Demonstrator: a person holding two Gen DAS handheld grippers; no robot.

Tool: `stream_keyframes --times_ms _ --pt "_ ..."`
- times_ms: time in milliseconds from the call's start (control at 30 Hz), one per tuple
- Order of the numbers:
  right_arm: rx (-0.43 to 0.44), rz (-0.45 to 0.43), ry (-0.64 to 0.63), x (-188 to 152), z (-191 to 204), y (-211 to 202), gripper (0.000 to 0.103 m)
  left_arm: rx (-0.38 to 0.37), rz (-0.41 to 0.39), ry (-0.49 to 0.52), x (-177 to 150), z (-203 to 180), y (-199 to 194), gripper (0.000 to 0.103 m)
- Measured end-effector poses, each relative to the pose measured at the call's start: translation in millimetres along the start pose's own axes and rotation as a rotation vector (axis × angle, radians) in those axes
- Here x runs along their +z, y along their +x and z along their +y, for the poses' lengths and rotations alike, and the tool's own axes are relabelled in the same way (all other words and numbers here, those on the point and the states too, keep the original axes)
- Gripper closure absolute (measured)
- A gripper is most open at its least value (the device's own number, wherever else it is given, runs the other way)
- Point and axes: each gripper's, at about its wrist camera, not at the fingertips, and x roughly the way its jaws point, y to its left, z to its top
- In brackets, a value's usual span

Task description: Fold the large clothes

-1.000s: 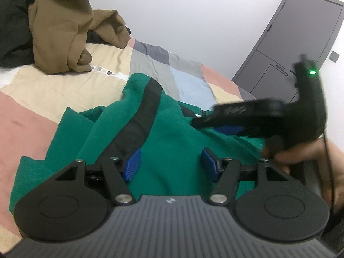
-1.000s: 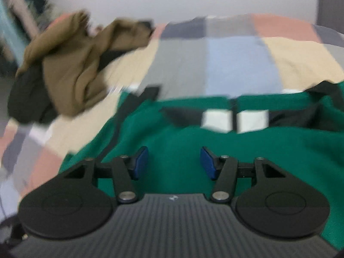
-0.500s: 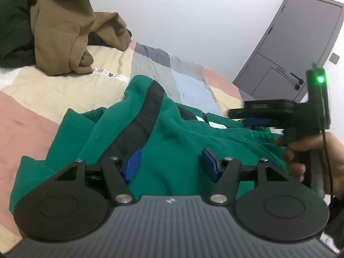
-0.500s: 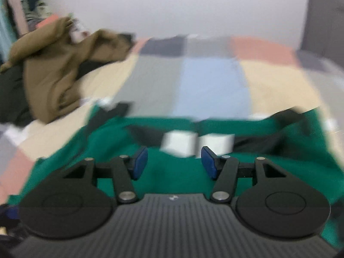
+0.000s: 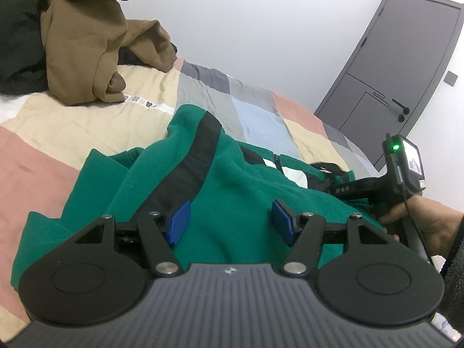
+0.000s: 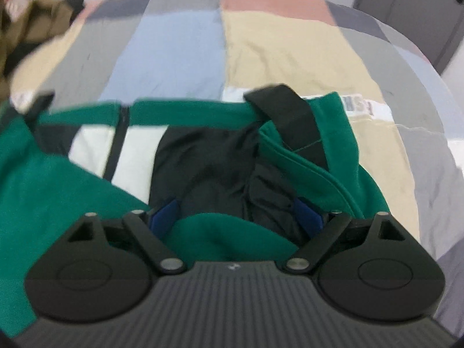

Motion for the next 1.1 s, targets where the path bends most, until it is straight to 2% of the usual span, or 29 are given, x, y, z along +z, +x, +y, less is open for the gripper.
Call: stream_keyframes --times_ms 33,100,133,167,233,367,533,700,833,900,1000,1100 --pt "-0.001 0.001 -0.019 0 5 0 0.025 -0.001 -0.001 -0.001 0 0 0 0.036" --pt "-0.002 -0.002 -0.043 -2 8 -2 0.045 -0.002 -0.004 -0.004 0 0 0 0.036" --pt "-0.034 -0.005 -0.06 -2 11 -3 0.07 -0.002 -0.005 -0.004 0 1 0 0.036" --pt "-0.079 -0.012 -0.082 -3 13 -6 0.086 -0.002 -0.007 -0.005 0 1 0 0.036" --pt "-0.074 -0.046 -0.105 -5 14 -15 0.094 -0.006 -0.01 -0.01 1 1 -1 0.036" --pt "-0.051 -0.154 -0.056 1 2 -41 0.097 -0.01 -0.037 -0.02 3 3 -6 0.036" --pt "-0.048 -0.288 -0.002 28 -12 -67 0.097 -0.034 -0.106 -0.028 8 4 -14 0.036" --pt "-0.071 -0.359 0.011 61 -20 -64 0.1 -0.04 -0.165 0.058 9 -6 -10 0.036" --pt "-0.067 -0.316 0.02 68 -26 -35 0.1 -0.024 -0.111 0.098 4 -14 5 0.036" --pt "-0.059 -0.273 0.03 54 -27 -17 0.1 -0.011 -0.074 0.091 0 -13 15 0.036" --pt "-0.046 -0.221 0.043 36 -30 14 0.1 -0.018 -0.061 0.058 -2 -7 20 0.036" --pt "-0.013 -0.208 0.08 24 -34 31 0.1 -0.027 -0.048 0.029 -2 -2 24 0.036"
